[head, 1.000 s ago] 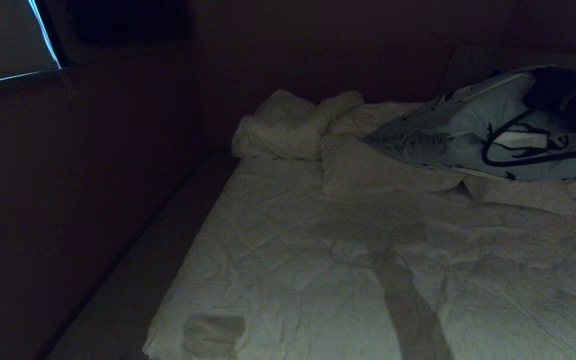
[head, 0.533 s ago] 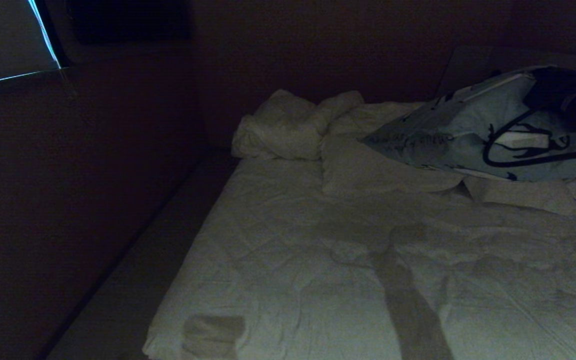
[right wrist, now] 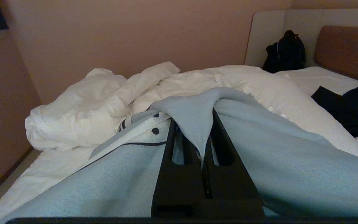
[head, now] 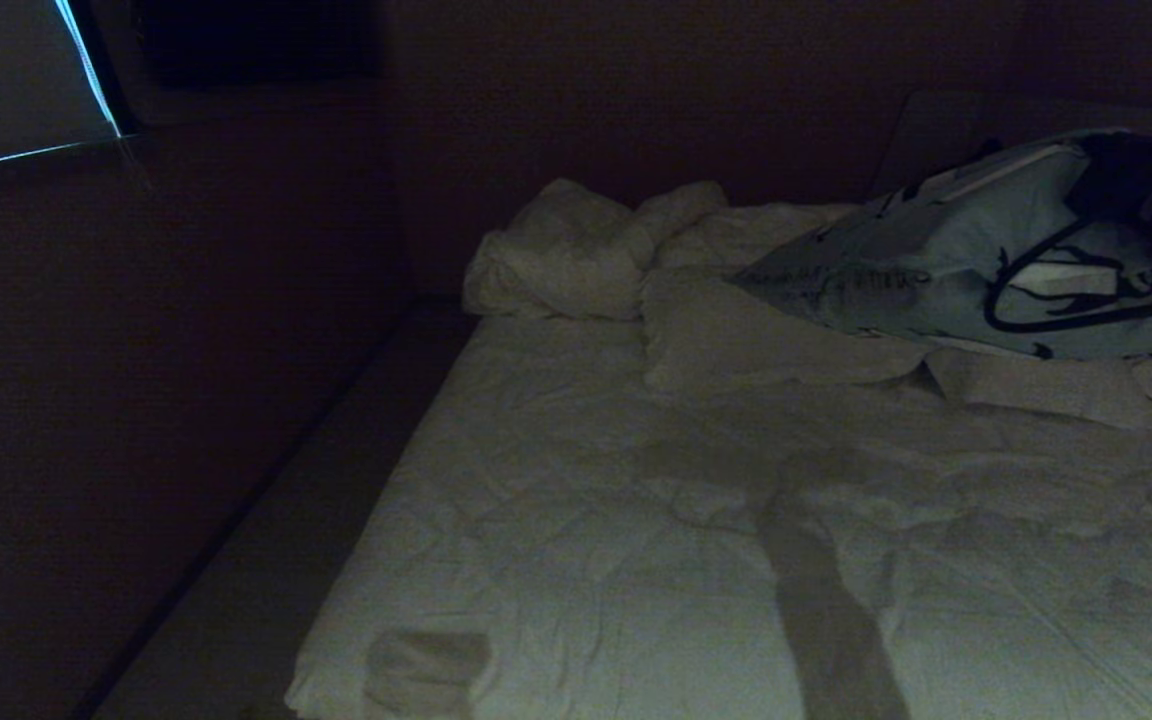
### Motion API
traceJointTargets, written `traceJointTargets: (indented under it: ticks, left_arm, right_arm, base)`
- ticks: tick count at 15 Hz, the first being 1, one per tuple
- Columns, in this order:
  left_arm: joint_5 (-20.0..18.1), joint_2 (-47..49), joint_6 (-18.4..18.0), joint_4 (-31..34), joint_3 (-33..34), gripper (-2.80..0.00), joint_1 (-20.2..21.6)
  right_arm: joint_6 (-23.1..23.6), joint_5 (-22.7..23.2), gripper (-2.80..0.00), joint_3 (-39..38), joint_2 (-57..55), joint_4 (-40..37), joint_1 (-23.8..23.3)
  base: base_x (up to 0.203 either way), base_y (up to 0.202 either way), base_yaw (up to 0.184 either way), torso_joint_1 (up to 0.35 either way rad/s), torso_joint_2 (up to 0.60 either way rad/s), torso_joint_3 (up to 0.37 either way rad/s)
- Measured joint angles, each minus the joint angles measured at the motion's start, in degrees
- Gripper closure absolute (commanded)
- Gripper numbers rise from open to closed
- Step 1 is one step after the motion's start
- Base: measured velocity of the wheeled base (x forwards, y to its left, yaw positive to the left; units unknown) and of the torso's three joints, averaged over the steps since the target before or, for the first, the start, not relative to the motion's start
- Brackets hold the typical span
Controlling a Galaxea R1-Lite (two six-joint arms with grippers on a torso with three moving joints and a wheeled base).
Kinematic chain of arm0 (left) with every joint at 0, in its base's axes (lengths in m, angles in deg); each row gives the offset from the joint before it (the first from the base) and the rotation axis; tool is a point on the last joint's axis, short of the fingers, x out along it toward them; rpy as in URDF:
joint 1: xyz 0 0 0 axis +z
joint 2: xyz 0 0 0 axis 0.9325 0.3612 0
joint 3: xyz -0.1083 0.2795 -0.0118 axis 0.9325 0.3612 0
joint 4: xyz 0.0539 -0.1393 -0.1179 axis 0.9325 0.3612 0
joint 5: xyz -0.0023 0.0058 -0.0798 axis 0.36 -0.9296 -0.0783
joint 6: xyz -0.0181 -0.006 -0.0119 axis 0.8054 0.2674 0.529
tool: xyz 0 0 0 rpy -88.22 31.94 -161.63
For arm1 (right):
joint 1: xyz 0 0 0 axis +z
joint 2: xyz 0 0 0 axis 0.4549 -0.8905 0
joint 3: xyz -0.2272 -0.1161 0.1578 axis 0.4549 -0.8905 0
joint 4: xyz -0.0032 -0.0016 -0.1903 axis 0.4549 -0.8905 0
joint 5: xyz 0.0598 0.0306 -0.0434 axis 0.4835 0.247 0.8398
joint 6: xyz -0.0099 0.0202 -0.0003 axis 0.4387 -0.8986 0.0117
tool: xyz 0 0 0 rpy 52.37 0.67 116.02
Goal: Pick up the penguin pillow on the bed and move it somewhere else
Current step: Move to the head of the bed
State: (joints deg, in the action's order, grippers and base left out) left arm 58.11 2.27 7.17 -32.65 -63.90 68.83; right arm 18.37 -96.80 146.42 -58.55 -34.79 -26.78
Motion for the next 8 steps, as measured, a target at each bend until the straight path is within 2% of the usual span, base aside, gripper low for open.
traceJointTargets:
  ticks: [2, 8]
  left_arm:
    - [0.0, 0.0, 0.0, 0.0, 0.0, 0.0, -0.1]
    - [0.1, 0.0, -0.3, 0.3, 0.0, 0.0, 0.0]
  right_arm:
    - [0.1, 1.0, 0.0, 0.3, 0.0, 0.2, -0.4]
    - [0.1, 1.7, 0.0, 0.3, 0.0, 0.2, -0.7]
  base:
    - [0.004, -0.098, 0.01, 0.001, 0.0, 0.004]
    - [0.0, -0.192, -0.001, 0.001, 0.0, 0.001]
